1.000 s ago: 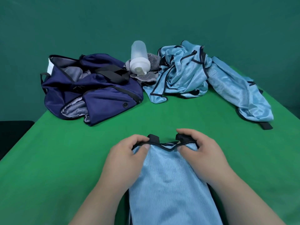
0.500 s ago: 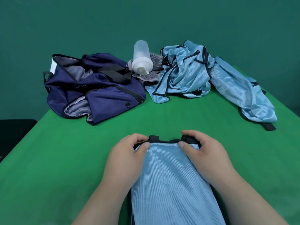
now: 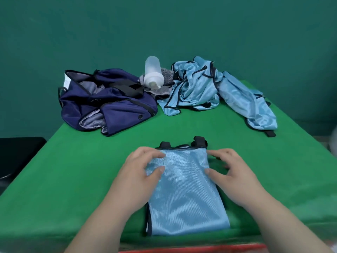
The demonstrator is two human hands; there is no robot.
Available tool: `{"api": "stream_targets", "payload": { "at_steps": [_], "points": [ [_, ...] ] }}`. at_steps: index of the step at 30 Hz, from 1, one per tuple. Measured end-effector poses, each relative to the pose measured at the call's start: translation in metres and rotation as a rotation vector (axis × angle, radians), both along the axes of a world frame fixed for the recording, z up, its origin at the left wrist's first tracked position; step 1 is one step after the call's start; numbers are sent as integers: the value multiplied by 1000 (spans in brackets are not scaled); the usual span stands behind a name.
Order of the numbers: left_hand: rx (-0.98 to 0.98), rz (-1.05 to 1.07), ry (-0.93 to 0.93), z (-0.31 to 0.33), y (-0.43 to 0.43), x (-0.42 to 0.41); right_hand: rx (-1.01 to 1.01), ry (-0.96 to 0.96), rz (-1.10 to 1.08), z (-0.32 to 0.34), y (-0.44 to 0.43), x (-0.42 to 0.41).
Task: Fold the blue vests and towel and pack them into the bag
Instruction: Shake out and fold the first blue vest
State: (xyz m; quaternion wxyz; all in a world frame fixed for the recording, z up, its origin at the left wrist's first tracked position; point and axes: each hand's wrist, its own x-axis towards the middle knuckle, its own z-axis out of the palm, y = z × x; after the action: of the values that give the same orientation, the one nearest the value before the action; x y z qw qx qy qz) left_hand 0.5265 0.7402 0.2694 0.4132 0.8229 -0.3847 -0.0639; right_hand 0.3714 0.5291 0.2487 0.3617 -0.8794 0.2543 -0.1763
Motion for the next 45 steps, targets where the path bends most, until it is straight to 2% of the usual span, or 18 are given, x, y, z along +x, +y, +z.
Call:
{"api": "stream_targets", "payload": {
  "at_steps": [7, 12, 18, 25, 32, 37, 42, 45],
  "points": [
    [8, -174, -118, -16, 49, -49, -77, -46, 135, -3, 37, -49],
    [226, -256, -252, -28, 74, -65, -192, -9, 277, -10, 63, -78],
    [321, -184, -243, -29, 77, -65, -253, 116, 268, -16, 54, -79],
    [263, -106, -329, -26, 70, -64, -260, -7, 180, -18, 48, -71],
    [21, 95, -25, -6, 63, -80, -41, -177, -5, 1, 57, -68],
    [-79, 237, -17, 6, 31, -69, 11, -216, -126, 10, 50, -33],
    [99, 353, -28, 1, 2, -41, 22, -86, -174, 16, 36, 5],
    [232, 372, -56, -8, -5, -33, -68, 35, -158, 11, 35, 14]
  ]
}}
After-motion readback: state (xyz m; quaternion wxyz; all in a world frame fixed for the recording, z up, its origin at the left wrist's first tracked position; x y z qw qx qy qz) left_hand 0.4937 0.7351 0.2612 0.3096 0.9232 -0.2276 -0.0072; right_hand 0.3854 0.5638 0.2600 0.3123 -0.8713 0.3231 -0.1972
